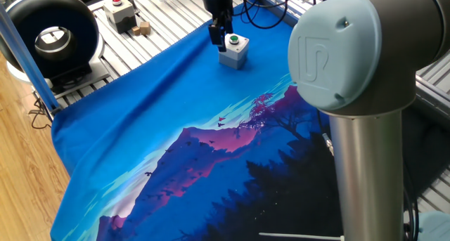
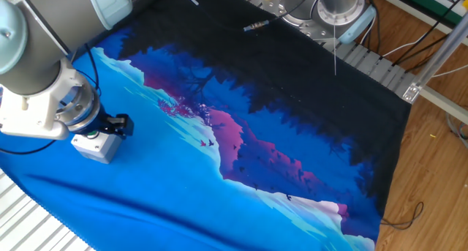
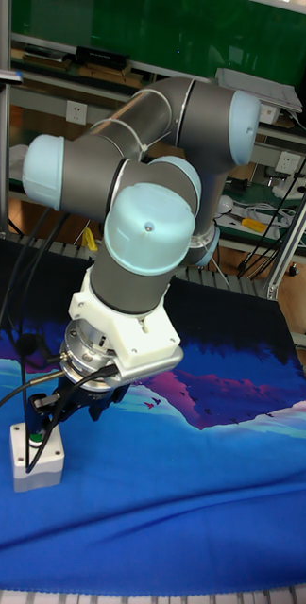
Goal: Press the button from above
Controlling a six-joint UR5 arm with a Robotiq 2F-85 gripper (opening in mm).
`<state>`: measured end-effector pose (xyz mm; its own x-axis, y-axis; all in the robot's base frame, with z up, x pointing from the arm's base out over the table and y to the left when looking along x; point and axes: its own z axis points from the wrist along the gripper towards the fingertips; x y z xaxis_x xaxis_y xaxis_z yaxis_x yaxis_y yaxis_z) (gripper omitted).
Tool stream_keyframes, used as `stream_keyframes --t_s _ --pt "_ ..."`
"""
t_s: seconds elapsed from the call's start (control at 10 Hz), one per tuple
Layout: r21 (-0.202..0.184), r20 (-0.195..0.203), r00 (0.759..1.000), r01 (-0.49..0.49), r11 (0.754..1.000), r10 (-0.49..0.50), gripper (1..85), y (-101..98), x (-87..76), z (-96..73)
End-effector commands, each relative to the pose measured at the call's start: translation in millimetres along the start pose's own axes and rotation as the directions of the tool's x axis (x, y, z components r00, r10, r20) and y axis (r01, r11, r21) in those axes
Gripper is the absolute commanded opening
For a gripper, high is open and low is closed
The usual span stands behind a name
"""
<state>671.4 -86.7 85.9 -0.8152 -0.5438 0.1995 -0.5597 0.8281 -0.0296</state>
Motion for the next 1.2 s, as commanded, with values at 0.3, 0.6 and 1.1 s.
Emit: stream_keyframes --t_s 0.3,0.6,1.1 --pt "0.004 0.003 1.000 0.007 1.000 -0.007 72.0 -5.8 6.2 12.6" --pt "0.001 0.002 1.000 0.006 1.000 -0.006 72.0 -2.2 6.9 13.7" --pt "-0.002 0.006 1.000 0.000 1.000 0.000 70.0 -0.5 10.8 9.9"
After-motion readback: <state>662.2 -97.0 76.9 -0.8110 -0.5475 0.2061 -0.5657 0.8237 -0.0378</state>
